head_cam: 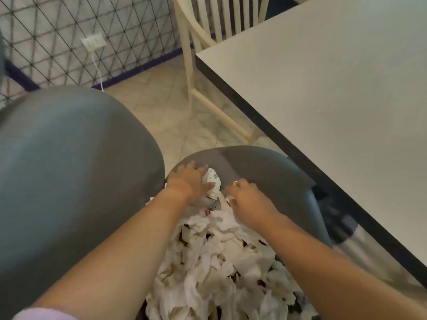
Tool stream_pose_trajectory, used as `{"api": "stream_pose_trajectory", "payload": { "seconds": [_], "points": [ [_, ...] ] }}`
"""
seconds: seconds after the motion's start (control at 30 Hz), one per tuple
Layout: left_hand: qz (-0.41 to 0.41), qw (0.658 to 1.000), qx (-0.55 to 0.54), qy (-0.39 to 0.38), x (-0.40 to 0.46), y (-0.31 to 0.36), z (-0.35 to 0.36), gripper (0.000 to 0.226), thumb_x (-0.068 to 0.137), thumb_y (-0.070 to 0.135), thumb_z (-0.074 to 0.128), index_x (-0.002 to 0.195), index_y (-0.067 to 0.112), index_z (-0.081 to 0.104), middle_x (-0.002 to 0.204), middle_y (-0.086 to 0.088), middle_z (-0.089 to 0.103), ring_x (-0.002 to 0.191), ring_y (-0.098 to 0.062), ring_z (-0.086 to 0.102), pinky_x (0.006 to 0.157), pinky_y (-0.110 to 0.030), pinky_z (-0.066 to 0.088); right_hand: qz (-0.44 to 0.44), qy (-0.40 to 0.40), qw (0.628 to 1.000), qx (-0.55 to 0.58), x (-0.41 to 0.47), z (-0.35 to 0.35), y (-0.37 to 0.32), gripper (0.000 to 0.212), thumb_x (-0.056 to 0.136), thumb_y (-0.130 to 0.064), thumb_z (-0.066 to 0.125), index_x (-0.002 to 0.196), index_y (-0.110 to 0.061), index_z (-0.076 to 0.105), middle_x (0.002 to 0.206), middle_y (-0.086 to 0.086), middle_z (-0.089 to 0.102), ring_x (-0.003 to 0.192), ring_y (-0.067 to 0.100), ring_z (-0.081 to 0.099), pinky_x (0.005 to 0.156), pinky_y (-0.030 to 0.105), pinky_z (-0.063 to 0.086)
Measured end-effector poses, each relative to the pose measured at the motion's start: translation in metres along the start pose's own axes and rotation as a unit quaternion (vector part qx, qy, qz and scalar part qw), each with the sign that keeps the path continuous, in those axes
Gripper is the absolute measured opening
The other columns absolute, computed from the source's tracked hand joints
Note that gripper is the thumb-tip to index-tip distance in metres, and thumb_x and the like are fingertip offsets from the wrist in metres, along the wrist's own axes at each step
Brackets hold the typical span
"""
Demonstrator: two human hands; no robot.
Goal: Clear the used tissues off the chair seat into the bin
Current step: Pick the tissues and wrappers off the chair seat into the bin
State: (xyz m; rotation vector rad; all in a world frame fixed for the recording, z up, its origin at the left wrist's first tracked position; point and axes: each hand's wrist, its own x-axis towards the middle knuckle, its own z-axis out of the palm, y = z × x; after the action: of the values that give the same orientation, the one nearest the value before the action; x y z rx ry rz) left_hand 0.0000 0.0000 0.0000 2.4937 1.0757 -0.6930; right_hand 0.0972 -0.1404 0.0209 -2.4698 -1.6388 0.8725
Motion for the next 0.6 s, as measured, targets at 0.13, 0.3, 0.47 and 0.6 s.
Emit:
{"api": "stream_pose_trajectory", "payload": {
  "seconds": [0.13, 0.3, 0.47, 0.6],
  "points": [
    [-0.009, 0.998, -0.057, 0.005, 0.008, 0.002, 0.022, 0.073, 0.084, 0.049, 0.058, 0.143, 0.025, 0.022, 0.139, -0.014, 0.031, 0.127, -0.034, 0.03, 0.102, -0.044, 0.033, -0.011, -0.006, 1.0, -0.015, 0.006, 0.011, 0.004, 0.027, 0.093, -0.012, 0.049, 0.119, -0.008, 0.054, 0.124, 0.012, 0.039, 0.116, 0.03, 0.04, 0.09, 0.038, 0.044],
    [-0.054, 0.992, -0.108, 0.046, 0.005, 0.007, 0.028, 0.081, 0.072, 0.048, 0.072, 0.135, 0.021, 0.03, 0.131, -0.013, 0.039, 0.124, -0.03, 0.035, 0.099, -0.042, 0.03, -0.037, 0.019, 0.999, -0.035, 0.007, 0.013, 0.004, 0.029, 0.089, -0.003, 0.048, 0.116, -0.008, 0.059, 0.12, 0.01, 0.041, 0.112, 0.028, 0.04, 0.084, 0.035, 0.042],
    [-0.046, 0.961, -0.269, 0.051, -0.001, 0.011, 0.02, 0.061, 0.082, 0.022, 0.068, 0.133, 0.018, 0.036, 0.132, -0.012, 0.036, 0.116, -0.027, 0.045, 0.099, -0.036, 0.037, -0.036, 0.047, 0.998, -0.018, -0.002, 0.005, 0.003, 0.023, 0.08, 0.011, 0.047, 0.097, 0.001, 0.059, 0.112, 0.012, 0.044, 0.105, 0.027, 0.043, 0.077, 0.033, 0.041],
    [-0.029, 0.947, -0.298, 0.118, -0.011, 0.014, 0.007, 0.037, 0.089, 0.009, 0.056, 0.124, 0.013, 0.047, 0.123, -0.012, 0.047, 0.108, -0.024, 0.049, 0.086, -0.027, 0.039, -0.039, 0.088, 0.995, 0.015, -0.012, -0.002, -0.001, 0.023, 0.074, 0.016, 0.048, 0.085, -0.002, 0.055, 0.108, 0.012, 0.045, 0.1, 0.025, 0.042, 0.072, 0.033, 0.044]
  ]
}}
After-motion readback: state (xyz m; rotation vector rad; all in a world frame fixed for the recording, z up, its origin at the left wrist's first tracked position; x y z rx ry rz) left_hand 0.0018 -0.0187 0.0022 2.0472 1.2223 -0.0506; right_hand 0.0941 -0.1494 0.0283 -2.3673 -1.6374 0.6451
